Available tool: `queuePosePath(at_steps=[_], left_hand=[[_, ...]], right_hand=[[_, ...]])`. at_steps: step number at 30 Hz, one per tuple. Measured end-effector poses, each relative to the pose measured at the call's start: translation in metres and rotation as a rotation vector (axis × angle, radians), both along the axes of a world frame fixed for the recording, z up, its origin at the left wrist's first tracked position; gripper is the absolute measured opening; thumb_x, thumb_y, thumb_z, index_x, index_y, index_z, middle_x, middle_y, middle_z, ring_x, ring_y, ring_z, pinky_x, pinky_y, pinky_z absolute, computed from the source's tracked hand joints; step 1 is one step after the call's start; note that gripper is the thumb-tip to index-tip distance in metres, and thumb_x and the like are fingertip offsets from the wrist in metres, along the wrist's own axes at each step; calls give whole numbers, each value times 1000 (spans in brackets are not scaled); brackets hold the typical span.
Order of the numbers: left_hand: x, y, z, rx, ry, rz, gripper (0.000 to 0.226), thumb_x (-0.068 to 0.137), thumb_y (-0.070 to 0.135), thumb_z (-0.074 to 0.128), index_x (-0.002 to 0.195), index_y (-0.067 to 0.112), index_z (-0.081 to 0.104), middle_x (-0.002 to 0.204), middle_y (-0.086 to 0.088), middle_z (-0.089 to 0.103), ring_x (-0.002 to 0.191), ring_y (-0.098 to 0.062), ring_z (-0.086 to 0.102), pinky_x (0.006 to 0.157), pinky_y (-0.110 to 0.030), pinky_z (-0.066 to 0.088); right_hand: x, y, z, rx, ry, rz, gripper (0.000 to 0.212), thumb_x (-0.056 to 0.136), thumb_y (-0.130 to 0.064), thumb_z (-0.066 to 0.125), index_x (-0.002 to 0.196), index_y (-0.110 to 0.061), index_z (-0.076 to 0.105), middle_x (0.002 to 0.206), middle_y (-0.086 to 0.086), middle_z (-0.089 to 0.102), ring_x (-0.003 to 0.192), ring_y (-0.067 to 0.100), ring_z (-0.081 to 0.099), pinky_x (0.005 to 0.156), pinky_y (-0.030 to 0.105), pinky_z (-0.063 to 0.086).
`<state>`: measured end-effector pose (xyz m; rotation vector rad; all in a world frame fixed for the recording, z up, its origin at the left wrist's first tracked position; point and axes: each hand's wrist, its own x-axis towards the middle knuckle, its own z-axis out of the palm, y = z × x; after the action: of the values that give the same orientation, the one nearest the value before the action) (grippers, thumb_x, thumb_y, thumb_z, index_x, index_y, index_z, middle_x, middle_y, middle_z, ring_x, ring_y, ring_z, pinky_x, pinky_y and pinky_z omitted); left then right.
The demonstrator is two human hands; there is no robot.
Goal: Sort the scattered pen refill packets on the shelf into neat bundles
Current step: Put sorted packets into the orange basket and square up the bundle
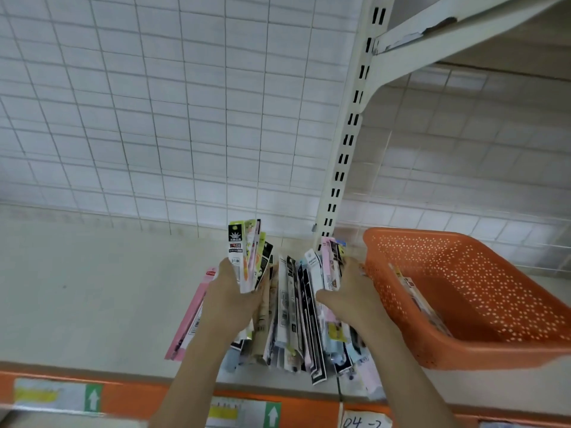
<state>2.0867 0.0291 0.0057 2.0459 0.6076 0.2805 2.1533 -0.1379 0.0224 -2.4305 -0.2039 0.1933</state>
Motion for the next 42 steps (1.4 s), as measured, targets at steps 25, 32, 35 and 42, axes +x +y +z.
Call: queuePosePath(at_steps=[25,32,35,42], left_hand=[[-5,-10,34,-8,-178,98,43,83,4,56,121,4,37,100,-16,53,65,-17,42,51,-24,33],[9,-19,67,14,-281,78,31,86,9,56,107,11,33,85,-15,56,64,-21,48,47,-25,33],[17,-44,77,12,-325,-8,21,86,8,55,92,12,35,70,1,36,58,-16,35,47,-21,28],[37,-113,85,14,-383,-215,34,87,15,56,86,36,29,71,15,26,60,-6,32,50,-15,28]], right_hand=[[33,-11,53,316,-188,145,71,89,-2,51,143,-16,8,115,8,55,67,10,52,42,12,39],[39,-49,110,589,-242,59,69,87,-3,53,139,-25,14,110,-2,55,85,13,58,61,20,44],[50,-85,113,618,-380,-34,68,86,-1,54,139,-20,16,95,-10,55,79,5,57,58,16,42],[68,-161,61,365,-434,-145,73,86,4,53,142,-13,9,109,9,57,72,19,55,51,13,40]])
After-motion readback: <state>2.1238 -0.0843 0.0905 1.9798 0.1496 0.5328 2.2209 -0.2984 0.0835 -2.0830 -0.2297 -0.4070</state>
